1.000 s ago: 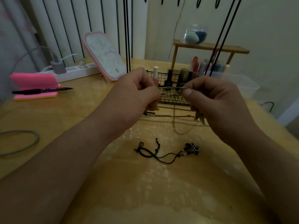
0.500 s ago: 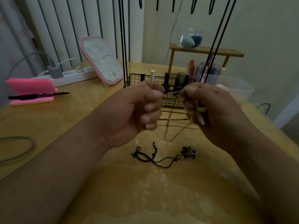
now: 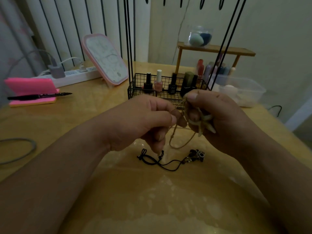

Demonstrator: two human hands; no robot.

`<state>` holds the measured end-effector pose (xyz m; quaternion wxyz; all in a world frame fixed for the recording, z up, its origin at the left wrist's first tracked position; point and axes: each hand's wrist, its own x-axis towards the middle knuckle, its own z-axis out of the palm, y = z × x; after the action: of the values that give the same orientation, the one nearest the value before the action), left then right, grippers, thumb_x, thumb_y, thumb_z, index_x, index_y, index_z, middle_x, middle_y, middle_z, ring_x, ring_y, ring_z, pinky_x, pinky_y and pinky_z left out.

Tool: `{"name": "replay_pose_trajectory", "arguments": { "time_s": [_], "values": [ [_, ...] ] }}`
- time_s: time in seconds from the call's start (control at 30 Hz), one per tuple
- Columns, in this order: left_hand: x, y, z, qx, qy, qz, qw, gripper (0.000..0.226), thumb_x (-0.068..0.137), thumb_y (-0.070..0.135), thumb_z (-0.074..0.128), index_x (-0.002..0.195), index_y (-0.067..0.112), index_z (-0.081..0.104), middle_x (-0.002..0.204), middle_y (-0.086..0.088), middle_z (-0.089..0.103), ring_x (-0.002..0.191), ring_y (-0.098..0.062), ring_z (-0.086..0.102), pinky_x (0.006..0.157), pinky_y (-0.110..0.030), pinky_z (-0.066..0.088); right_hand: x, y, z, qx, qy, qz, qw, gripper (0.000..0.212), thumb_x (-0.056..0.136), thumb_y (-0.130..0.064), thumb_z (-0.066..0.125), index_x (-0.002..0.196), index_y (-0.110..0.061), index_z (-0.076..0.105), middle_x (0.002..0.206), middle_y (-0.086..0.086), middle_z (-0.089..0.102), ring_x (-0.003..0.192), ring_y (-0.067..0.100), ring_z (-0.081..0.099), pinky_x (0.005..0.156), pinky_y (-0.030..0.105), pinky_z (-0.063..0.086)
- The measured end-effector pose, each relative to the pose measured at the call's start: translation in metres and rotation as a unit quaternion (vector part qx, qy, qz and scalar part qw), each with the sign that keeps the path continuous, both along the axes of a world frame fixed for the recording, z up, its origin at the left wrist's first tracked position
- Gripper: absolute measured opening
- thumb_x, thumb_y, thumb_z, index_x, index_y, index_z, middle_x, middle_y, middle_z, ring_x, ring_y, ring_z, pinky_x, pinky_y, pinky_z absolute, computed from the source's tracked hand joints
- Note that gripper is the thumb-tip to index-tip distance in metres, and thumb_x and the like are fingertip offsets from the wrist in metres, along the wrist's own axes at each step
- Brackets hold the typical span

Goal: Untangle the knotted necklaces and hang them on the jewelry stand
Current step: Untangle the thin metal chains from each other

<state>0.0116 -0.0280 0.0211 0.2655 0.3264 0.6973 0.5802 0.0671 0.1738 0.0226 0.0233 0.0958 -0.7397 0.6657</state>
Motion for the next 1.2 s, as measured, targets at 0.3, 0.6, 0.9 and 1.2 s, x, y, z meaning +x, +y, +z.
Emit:
{"name": "replay_pose_trajectory", "arguments": {
  "time_s": [0.3,0.6,0.9,1.2],
  "values": [
    [-0.0057,-0.0031,0.0003,0.012,0.002,0.000,1.000,0.018,0.099,0.008,0.059,0.089,0.014,0.073,0.069,-0.009,0.059,0.055,-0.022,0.058,0.055,-0.033,0.054,-0.0003,0.0048,0.0015,-0.034,-0.005,0.005,0.999,0.022,0.097,-0.032,0.055,0.085,-0.014,0.057,0.073,0.006,0.051,0.059,0.017,0.037,0.052,0.028,0.027],
    [-0.0017,-0.0004,0.0008,0.047,0.027,0.016,0.998,0.017,0.087,0.031,0.065,0.088,0.014,0.063,0.043,0.005,0.044,0.041,-0.018,0.049,0.051,-0.030,0.047,-0.0004,0.0052,-0.0001,-0.039,0.013,0.034,0.999,0.017,0.096,-0.031,0.057,0.090,-0.015,0.058,0.064,0.001,0.051,0.053,0.009,0.049,0.053,0.022,0.040],
    [-0.0048,-0.0015,-0.0017,0.062,-0.019,0.004,0.998,0.023,0.105,0.022,0.051,0.086,0.013,0.060,0.051,-0.002,0.042,0.051,-0.024,0.051,0.057,-0.033,0.052,-0.0015,0.0061,-0.0011,-0.066,0.001,0.035,0.997,0.016,0.099,-0.028,0.054,0.092,-0.014,0.057,0.063,0.006,0.042,0.049,0.014,0.034,0.049,0.030,0.020],
    [-0.0034,-0.0045,-0.0018,-0.016,0.080,-0.014,0.997,0.008,0.102,0.012,0.059,0.099,0.012,0.066,0.063,-0.002,0.057,0.057,-0.016,0.054,0.059,-0.027,0.050,-0.0014,0.0062,-0.0001,-0.038,0.027,0.031,0.998,0.018,0.100,-0.030,0.053,0.097,-0.013,0.056,0.056,0.001,0.045,0.044,0.013,0.032,0.048,0.033,0.019]
  ]
}}
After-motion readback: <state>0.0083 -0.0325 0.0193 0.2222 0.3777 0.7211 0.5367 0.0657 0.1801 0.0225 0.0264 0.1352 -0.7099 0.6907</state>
